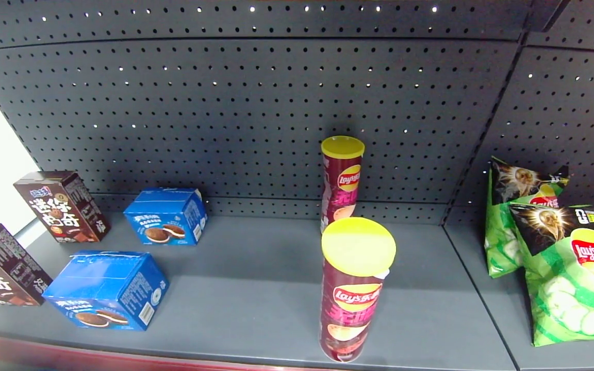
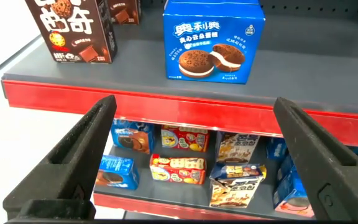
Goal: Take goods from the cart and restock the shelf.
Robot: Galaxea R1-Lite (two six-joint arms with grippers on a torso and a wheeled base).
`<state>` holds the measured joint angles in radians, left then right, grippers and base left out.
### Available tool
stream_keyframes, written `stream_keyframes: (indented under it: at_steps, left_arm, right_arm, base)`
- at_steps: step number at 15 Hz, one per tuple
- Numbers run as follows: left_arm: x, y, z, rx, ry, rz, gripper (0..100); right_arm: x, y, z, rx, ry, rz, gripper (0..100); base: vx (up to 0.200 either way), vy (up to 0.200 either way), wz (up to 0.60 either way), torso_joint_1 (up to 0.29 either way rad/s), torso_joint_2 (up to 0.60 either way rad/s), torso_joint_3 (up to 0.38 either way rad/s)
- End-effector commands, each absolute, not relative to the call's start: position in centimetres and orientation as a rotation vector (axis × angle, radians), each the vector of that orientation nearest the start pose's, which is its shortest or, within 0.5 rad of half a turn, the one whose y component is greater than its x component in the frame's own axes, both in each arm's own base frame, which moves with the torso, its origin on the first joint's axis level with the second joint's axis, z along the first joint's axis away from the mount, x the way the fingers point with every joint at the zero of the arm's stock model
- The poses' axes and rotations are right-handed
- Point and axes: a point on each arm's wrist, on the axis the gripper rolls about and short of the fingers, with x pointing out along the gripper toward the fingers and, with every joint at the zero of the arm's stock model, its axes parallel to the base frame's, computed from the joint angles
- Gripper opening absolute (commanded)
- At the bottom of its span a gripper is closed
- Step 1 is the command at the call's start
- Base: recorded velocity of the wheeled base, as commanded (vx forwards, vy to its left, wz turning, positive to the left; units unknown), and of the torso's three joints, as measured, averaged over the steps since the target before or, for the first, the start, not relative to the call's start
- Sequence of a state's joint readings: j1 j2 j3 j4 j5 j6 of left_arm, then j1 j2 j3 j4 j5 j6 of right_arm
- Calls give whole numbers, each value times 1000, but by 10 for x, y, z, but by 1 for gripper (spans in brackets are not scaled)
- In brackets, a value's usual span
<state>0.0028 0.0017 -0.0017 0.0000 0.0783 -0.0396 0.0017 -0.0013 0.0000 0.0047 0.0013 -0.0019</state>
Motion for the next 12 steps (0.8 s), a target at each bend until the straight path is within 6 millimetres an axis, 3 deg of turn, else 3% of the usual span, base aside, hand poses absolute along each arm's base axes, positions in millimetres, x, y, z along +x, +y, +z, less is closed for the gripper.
stream_keyframes:
  at_steps: [1, 12]
  left_arm:
    - [-23, 2, 76, -40, -2, 83, 100]
    - [-23, 2, 76, -32, -1, 74, 100]
  right_arm:
    - [-23, 0, 75, -3, 5, 5, 100]
    - [-23, 0, 75, -2, 5, 5, 100]
  base:
    - [0, 0, 0, 0, 0, 0]
    - [0, 0, 0, 0, 0, 0]
